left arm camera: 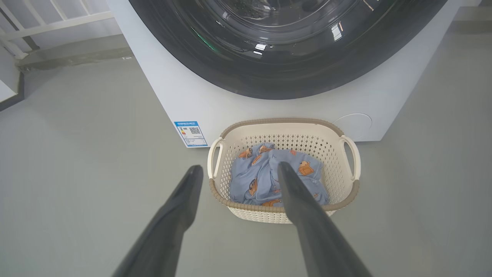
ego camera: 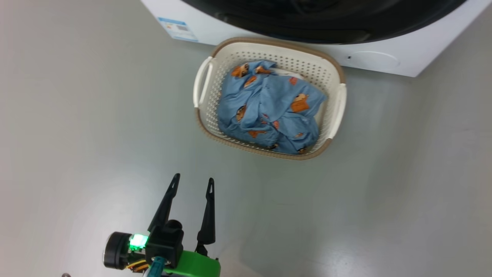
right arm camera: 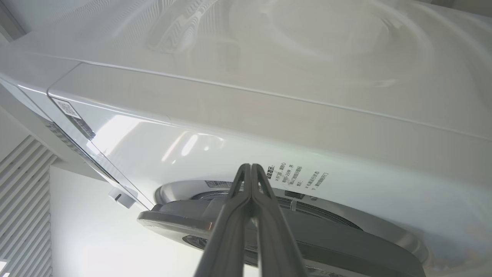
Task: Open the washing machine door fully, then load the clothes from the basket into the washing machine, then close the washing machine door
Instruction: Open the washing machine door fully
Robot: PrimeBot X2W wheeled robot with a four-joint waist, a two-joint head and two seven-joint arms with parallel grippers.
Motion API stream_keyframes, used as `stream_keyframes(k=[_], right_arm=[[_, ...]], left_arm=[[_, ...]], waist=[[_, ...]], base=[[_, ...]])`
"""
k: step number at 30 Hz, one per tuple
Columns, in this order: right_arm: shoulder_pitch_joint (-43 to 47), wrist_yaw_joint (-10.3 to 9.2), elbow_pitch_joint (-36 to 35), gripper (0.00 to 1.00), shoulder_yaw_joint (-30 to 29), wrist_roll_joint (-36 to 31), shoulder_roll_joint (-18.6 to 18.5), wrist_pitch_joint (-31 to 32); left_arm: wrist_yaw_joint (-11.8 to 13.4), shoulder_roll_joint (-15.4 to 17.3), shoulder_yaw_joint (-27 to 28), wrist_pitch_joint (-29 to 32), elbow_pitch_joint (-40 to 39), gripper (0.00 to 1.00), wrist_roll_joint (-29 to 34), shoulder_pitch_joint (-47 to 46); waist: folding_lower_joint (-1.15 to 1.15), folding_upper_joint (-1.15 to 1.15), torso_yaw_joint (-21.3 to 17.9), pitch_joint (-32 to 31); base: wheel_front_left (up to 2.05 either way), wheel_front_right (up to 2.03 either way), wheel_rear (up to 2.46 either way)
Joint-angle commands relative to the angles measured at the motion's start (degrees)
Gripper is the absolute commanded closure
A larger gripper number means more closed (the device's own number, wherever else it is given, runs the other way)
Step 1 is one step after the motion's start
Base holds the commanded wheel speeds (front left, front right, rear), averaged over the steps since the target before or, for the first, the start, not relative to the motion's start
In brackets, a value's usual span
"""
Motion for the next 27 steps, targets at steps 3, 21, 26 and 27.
stream_keyframes(k=[3,21,26,27], right_arm=[[-1.58,0.1,-2.12,1.0,1.77,-0.46,-0.6,0.87],[-5.01,0.1,-1.96,1.0,5.29,-1.98,-4.68,1.65],[-6.4,0.1,-1.53,1.0,7.75,-2.23,-4.97,2.4],[-6.58,0.1,-1.46,1.0,8.13,-2.26,-4.99,2.42]], left_arm=[[0.49,0.59,1.17,-0.37,-1.77,0.0,-0.65,0.1],[1.67,0.59,-1.51,-0.37,-3.3,0.0,-1.57,1.93],[2.19,0.59,-2.22,-0.37,-3.21,0.0,-0.69,2.91],[2.34,0.59,-2.36,-0.37,-3.31,0.0,-0.66,3.03]], waist=[[0.0,0.0,2.23,0.72],[0.0,0.0,8.24,3.07],[0.0,0.0,8.58,3.76],[0.0,0.0,8.65,3.83]], base=[[0.0,0.0,0.0],[0.0,0.0,0.0],[0.0,0.0,0.0],[0.0,0.0,0.0]])
